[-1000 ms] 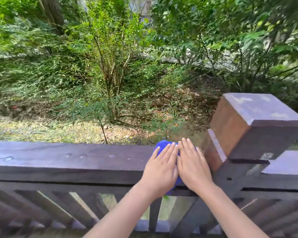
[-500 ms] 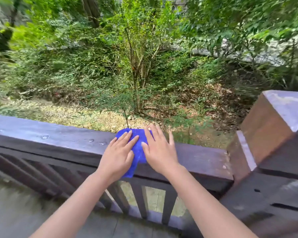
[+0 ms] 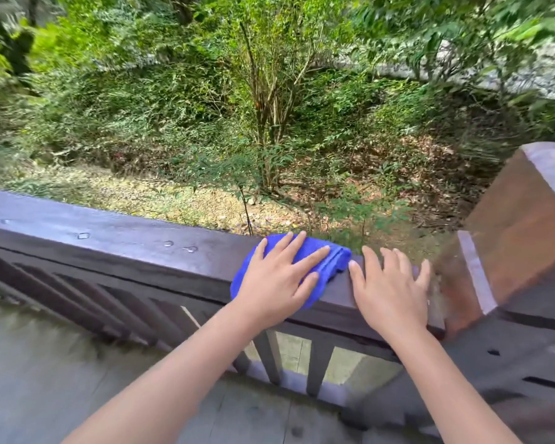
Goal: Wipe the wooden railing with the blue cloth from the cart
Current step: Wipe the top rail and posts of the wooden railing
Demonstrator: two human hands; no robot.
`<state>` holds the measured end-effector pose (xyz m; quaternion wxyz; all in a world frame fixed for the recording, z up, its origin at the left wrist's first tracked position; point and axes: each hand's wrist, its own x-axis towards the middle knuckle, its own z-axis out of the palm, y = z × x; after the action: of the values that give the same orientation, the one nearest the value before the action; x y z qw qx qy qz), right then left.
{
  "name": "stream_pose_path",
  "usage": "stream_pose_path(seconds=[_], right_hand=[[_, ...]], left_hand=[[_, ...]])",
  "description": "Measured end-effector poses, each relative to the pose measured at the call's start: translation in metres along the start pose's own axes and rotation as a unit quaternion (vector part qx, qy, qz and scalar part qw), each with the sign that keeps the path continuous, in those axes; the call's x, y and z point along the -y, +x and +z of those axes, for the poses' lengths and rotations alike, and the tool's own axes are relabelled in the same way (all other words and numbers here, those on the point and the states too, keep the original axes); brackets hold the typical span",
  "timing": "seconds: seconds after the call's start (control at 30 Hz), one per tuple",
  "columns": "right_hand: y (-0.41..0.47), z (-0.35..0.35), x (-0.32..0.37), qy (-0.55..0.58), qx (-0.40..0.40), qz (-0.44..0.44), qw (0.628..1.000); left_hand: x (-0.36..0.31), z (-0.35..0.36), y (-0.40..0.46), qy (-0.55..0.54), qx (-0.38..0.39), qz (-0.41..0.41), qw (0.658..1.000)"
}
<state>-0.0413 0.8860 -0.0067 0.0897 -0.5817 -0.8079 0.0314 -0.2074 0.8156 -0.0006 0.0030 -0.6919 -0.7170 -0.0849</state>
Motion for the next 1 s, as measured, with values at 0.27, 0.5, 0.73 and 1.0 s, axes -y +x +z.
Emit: stream_pose_path(seconds=[0.27,0.5,0.73,1.0], right_hand=[[0.0,0.015,0.103,0.027,0.012,-0.102,0.994],[0.008,0.028,0.187,0.028,0.04,-0.16,0.986],[0.014,0.044,0.283,0.042,0.047,-0.187,0.98],[0.011,0.055,0.362,0.018,0.02,-0.185,0.982]], left_hand=[[0.096,-0.012,-0.033,-0.007,-0.099,-0.065,0.993],[0.272,-0.041,-0.075,-0.001,-0.109,-0.256,0.961],[0.307,-0.041,-0.068,0.017,-0.087,-0.349,0.933],[0.356,-0.058,-0.105,0.016,-0.062,-0.069,0.996]])
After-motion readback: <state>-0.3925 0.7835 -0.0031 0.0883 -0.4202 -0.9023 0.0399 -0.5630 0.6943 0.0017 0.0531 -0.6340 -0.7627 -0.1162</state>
